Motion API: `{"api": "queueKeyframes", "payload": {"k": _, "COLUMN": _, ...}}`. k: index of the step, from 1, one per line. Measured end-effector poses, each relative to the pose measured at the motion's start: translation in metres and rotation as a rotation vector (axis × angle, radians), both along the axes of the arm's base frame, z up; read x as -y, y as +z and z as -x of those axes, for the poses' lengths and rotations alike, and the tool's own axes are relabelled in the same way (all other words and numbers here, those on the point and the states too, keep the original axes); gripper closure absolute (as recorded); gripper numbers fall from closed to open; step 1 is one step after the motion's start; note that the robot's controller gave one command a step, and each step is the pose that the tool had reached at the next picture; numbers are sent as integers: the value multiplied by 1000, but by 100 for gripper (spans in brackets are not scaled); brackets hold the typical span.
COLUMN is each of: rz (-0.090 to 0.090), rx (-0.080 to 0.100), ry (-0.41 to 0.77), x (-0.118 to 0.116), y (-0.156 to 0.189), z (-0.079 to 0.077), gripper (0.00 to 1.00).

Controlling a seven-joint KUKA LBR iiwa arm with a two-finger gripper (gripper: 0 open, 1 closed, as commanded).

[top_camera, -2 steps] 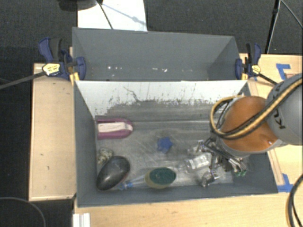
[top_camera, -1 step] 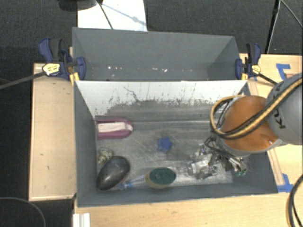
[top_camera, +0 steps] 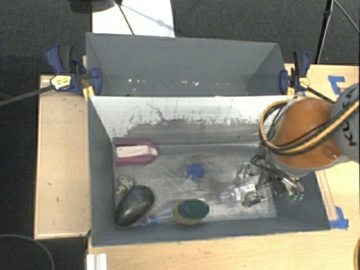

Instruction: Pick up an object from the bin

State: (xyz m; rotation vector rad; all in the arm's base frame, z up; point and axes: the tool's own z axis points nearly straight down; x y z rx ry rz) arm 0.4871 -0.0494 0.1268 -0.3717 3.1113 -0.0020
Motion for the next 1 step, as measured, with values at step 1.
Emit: {"api": "queueKeyframes", "payload": {"k": 1, "rz": 0, "rx": 0, "ry": -2, "x": 0, "y": 60, "z": -2, "gripper": 100}}
